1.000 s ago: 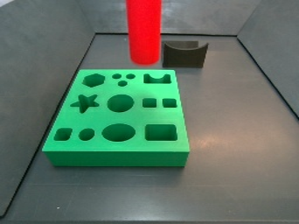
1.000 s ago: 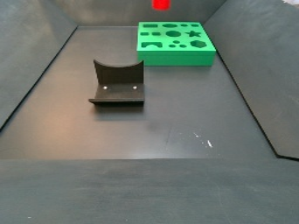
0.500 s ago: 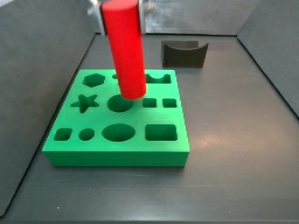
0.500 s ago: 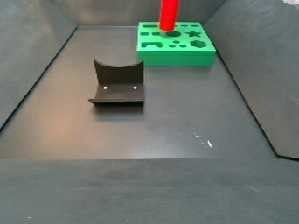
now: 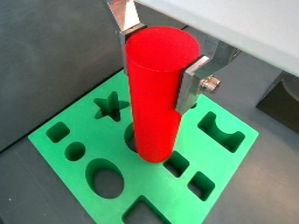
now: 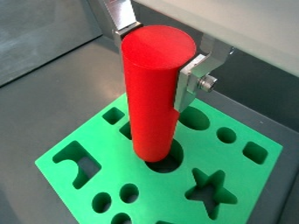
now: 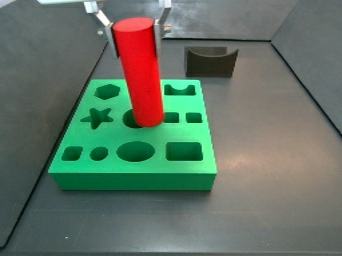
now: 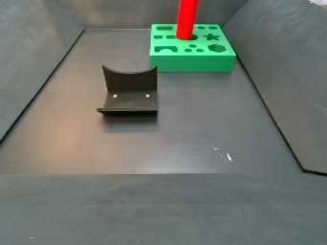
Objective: Insert the round object.
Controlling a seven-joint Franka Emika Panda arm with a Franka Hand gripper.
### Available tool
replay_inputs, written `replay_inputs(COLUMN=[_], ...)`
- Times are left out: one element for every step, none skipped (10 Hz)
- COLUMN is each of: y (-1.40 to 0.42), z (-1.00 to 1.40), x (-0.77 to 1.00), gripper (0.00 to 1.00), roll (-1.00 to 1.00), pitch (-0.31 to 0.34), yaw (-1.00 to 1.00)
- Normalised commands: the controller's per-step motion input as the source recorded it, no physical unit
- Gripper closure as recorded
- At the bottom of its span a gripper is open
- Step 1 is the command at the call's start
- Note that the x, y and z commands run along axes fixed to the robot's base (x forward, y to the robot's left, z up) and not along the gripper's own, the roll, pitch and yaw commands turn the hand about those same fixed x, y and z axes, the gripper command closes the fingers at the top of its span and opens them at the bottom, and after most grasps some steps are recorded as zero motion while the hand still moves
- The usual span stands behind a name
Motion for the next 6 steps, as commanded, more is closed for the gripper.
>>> replay_inputs(y=[0.0, 0.0, 0.0, -0.01, 0.0, 0.0], z=[-0.05, -0.17, -0.21, -0.29, -0.36, -0.32], x=[-0.38, -0.24, -0.1, 0.0, 0.09, 0.13], gripper=[1.0, 1.0, 1.0, 1.0, 1.0, 1.0], roll=[0.0, 0.07, 0.07, 0.06, 0.05, 0.12], pitch=[0.0, -0.016, 0.0, 0.0, 0.0, 0.0], yaw=[-0.1, 0.0, 0.0, 0.0, 0.0, 0.0])
